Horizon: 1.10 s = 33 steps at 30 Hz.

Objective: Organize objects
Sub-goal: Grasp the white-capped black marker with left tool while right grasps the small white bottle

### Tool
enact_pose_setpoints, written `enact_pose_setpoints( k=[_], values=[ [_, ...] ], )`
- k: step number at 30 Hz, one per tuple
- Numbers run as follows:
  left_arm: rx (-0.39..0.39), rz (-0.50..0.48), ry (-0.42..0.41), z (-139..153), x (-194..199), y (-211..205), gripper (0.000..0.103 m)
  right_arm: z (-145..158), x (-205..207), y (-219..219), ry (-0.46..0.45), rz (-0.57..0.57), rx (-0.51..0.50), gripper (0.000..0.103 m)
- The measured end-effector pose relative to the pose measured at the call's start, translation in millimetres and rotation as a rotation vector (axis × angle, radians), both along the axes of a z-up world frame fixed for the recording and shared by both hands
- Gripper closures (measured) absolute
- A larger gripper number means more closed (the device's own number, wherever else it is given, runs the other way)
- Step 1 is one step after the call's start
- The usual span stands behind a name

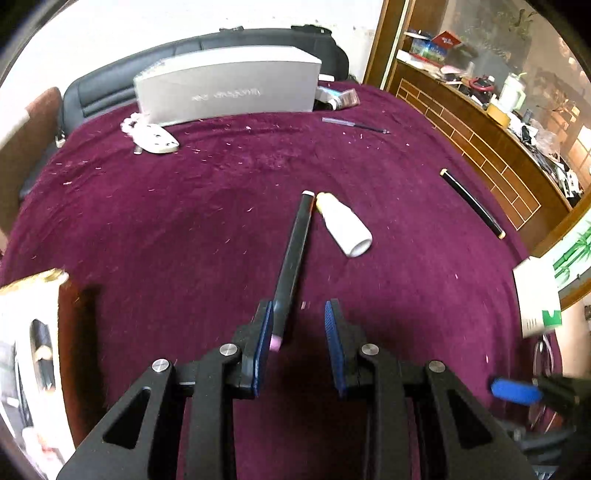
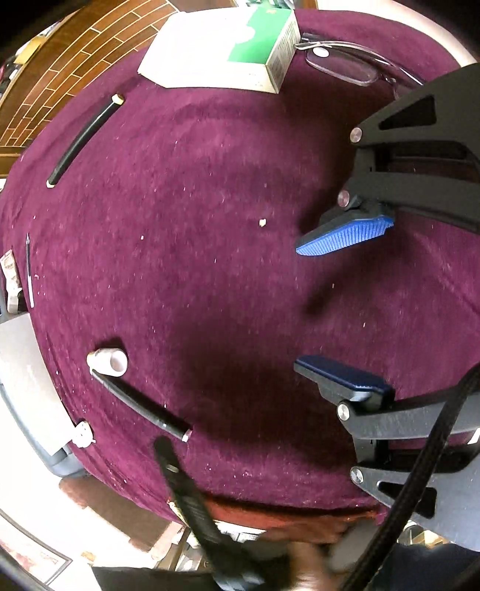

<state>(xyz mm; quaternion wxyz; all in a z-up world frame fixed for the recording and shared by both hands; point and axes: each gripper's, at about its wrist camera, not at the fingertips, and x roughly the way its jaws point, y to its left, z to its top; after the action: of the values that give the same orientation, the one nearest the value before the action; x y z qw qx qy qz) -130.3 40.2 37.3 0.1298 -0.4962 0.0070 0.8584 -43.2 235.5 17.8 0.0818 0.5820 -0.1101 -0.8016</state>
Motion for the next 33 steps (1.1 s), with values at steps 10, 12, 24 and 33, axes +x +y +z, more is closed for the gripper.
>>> enact_pose_setpoints(
  k=[10,12,24,33],
  values=[
    [-0.112,0.012,0.017,-32.8,-55.8,25.1,0.089,4.5,-0.3,28.9,0.018,-0.019,0.014,0.047],
    [-0.101,0.031,0.02,-33.4,-54.9,20.5,0.092,4.5,-2.9,30.2,0.02,-0.025,0.009,0.048],
    [-0.037,0.154,0.054,-34.9,95.6,-47.0,0.092,13.9,-43.7,-10.6,0.046,0.042,-0.016,0.048],
    [-0.035,0.204,0.105,-36.3,162.8,-62.4,0.091,25.3,-106.6,-54.9,0.083,0.084,0.053,0.048]
  ],
)
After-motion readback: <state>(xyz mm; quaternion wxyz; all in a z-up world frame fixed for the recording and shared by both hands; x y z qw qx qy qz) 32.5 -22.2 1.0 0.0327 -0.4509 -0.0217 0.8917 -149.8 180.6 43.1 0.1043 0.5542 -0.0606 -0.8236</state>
